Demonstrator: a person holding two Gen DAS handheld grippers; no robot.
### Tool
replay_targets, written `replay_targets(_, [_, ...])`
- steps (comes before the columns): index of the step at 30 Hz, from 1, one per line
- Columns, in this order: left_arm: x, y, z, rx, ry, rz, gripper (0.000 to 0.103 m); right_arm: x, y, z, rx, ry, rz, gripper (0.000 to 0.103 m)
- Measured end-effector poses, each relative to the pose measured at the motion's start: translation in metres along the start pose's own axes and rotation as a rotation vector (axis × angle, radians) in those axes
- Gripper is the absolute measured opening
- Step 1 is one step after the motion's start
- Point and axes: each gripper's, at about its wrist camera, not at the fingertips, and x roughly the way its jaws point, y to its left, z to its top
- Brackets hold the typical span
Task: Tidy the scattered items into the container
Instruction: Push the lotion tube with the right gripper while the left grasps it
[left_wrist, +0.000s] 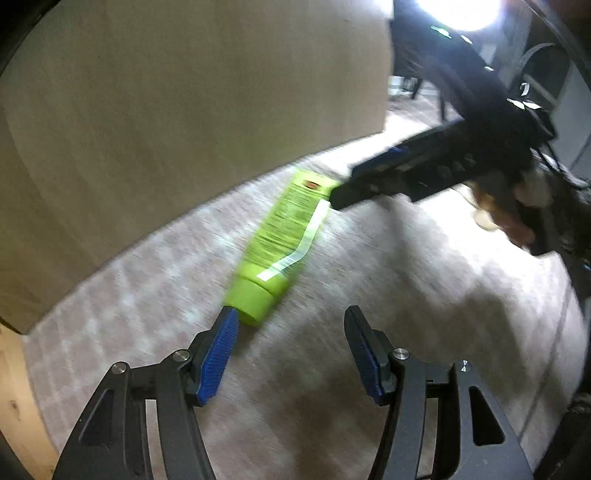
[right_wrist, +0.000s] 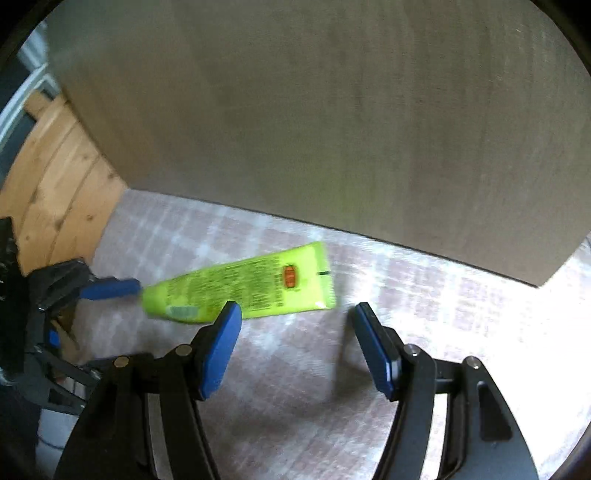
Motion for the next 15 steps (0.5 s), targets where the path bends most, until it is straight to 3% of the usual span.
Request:
replay_targets(3, [0.003, 0.001, 0.007, 0.029, -0.005, 0.014, 0.059, 0.001, 0.002, 0.006, -0.039, -0.008, -0.032, 0.063])
replay_targets(9, [0.038, -0.017, 0.031, 0.145, 0.059, 0.000, 0.058, 0.008, 0.011, 0.012, -0.173, 0.035, -0.026, 0.063])
replay_targets(10, [0.040, -0.020, 0.030, 0.162, 0.042, 0.000, 0.055, 0.009, 0.013, 0.011, -0.195, 0.044, -0.031, 0.063])
replay_targets(11, [0.040, -0.022, 0.030, 0.168, 0.025, -0.002, 0.040, 0.009, 0.015, 0.011, -0.216, 0.051, -0.036, 0.063])
replay_targets(15, [0.040, -0.027, 0.029, 0.170, 0.008, -0.008, 0.038, 0.005, 0.013, 0.004, -0.219, 0.066, -0.028, 0.064])
